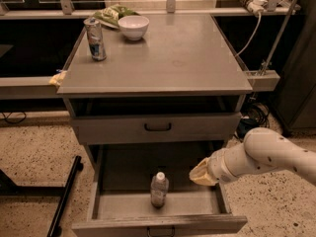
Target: Pick blue plastic bottle from middle drawer and place on counter
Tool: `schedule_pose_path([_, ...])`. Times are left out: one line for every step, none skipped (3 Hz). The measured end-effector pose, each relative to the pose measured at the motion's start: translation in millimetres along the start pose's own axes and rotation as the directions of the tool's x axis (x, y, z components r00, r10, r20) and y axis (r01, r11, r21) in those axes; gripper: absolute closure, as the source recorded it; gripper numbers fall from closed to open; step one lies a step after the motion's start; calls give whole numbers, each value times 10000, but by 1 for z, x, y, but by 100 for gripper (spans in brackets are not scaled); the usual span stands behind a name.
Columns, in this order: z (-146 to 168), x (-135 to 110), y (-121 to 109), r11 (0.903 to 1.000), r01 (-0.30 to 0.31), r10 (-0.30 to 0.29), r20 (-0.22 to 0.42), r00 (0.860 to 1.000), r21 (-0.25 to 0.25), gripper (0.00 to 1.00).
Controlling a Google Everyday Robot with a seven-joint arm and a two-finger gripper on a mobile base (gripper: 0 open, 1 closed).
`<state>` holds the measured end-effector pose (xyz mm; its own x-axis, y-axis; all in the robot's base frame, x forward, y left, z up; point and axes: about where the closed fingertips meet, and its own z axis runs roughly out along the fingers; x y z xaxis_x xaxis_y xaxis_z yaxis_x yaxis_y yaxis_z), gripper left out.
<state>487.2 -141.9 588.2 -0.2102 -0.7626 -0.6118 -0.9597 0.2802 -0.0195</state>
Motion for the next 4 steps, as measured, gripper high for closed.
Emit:
schedule_pose_path([17, -3, -3, 9999, 64, -57, 475, 9989, -151, 58])
schedule_pose_path([35, -11, -9, 9994, 263, -240, 1010, 9946, -219, 35])
schedule_pose_path([49, -19, -15, 9988, 477, -455, 1444, 9885, -117, 25])
schedule_pose_path([63, -23, -17, 9975, 707, -699, 1679, 9833, 15, 26])
